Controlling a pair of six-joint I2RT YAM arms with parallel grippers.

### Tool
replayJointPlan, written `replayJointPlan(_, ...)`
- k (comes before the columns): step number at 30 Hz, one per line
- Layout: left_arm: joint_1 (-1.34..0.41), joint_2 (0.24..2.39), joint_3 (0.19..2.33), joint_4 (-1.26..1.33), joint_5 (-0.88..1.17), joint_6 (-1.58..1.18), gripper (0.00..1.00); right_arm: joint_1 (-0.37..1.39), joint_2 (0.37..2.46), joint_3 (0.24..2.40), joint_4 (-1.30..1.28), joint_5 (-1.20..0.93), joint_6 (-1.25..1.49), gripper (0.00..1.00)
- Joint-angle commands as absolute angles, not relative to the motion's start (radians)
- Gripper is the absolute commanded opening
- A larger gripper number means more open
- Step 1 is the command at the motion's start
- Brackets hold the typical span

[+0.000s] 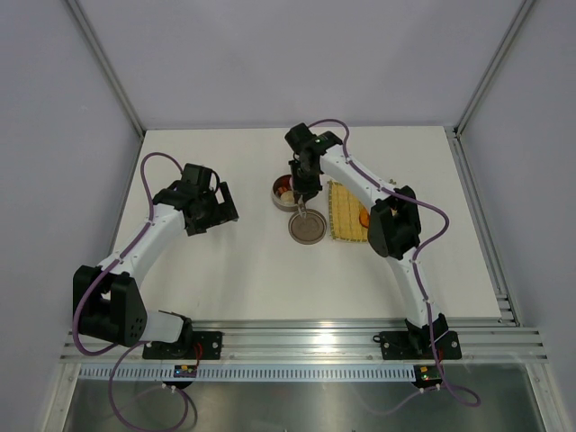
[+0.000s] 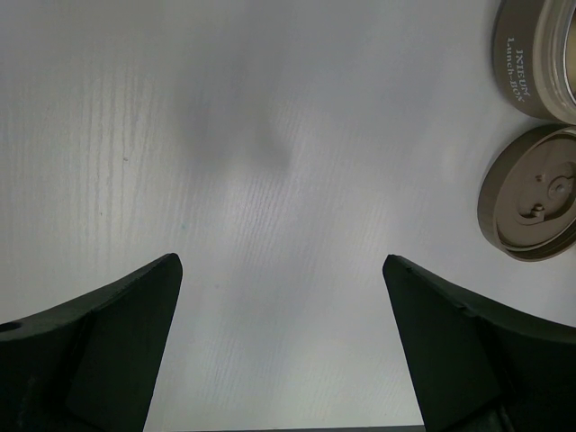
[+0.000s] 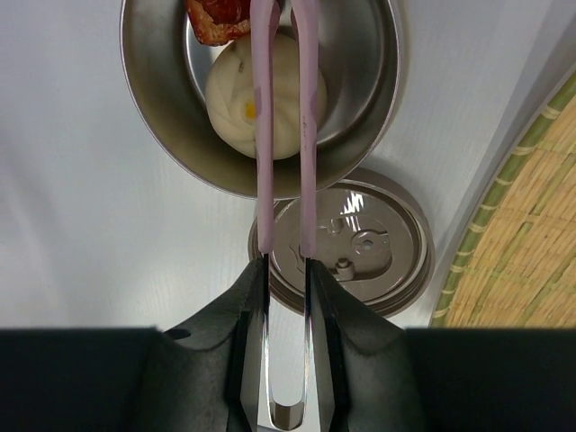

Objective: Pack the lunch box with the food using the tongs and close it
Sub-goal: Place the fake food in the packing box, then place the clamp at the center of the board.

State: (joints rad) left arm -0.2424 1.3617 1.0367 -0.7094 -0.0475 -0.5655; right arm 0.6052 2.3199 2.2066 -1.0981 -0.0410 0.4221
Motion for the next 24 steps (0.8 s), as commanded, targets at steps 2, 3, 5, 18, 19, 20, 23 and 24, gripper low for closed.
replayJointPlan(2,-0.236,1.322,1.042,-0.692,-0.063,-0.555,0.99,0.617,2.203,2.249,-1.098,-0.006,0.416,0.30)
replayJointPlan(3,-0.236,1.324,1.042,-0.692,-0.063,-0.557,0.99,0.617,2.178,2.240,-1.097,0.014,0.416,0.30)
replayJointPlan(5,-0.238,1.324,1.042,-0.690,-0.061,-0.555,0.99,0.615,2.151,2.229,-1.092,0.056,0.413,0.30)
replayJointPlan(18,-0.235,1.316,1.039,-0.689,-0.063,-0.540,0.99,0.310,1.801,1.771,-0.980,0.156,0.414,0.31)
replayJointPlan(19,-0.236,1.319,1.040,-0.689,-0.058,-0.538,0.99,0.243,1.780,1.735,-0.970,0.163,0.411,0.31)
replayJointPlan(20,-0.236,1.322,1.042,-0.687,-0.055,-0.540,0.99,0.209,1.758,1.671,-0.954,0.163,0.402,0.31)
replayJointPlan(23,-0.235,1.327,1.046,-0.684,-0.043,-0.543,0.99,0.093,1.697,1.593,-0.931,0.169,0.382,0.31)
replayJointPlan(24,-0.235,1.330,1.048,-0.683,-0.041,-0.545,0.99,0.068,1.680,1.550,-0.914,0.172,0.377,0.31)
